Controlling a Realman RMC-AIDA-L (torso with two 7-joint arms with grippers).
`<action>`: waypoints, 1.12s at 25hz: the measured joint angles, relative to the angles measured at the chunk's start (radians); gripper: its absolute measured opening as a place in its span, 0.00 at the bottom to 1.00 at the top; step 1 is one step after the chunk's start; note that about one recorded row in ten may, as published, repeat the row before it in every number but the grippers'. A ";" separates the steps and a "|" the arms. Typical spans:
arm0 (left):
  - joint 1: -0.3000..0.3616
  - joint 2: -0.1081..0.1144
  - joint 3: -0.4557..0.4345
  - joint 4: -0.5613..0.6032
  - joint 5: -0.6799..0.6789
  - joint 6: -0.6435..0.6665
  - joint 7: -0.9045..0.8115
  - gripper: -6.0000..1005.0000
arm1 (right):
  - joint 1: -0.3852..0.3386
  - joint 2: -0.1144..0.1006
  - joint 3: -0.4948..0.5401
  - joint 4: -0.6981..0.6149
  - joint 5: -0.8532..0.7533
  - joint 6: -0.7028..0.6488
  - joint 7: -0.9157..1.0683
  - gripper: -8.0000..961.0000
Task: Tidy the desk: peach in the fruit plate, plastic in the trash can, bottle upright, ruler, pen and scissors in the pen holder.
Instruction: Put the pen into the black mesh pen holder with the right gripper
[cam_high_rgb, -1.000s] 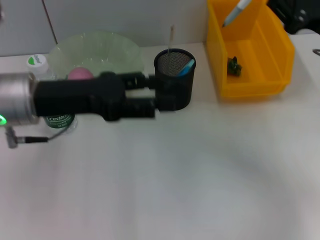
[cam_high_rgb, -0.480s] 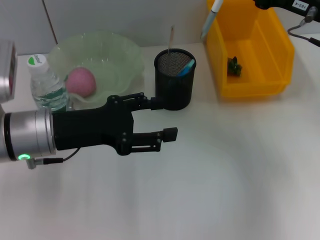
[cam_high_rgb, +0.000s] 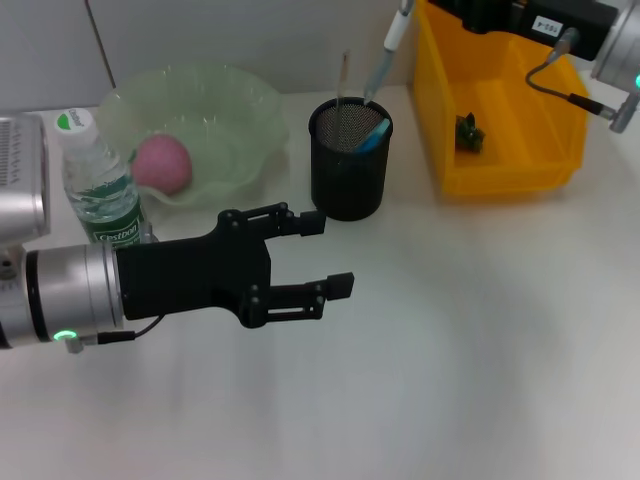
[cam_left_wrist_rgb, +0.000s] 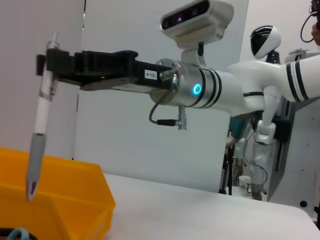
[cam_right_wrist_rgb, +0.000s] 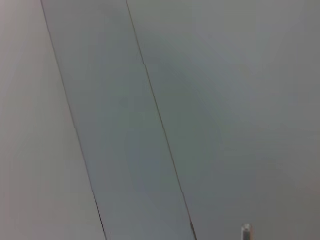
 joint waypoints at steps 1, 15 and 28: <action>0.000 0.000 0.000 -0.009 -0.001 -0.001 0.010 0.78 | 0.006 0.000 -0.007 0.005 -0.004 0.009 0.006 0.27; 0.011 0.001 0.002 -0.068 -0.027 -0.033 0.076 0.79 | 0.049 0.044 -0.163 0.010 -0.023 0.234 -0.006 0.28; 0.023 0.005 0.003 -0.078 -0.021 -0.034 0.067 0.79 | 0.081 0.086 -0.206 0.051 -0.024 0.354 -0.080 0.29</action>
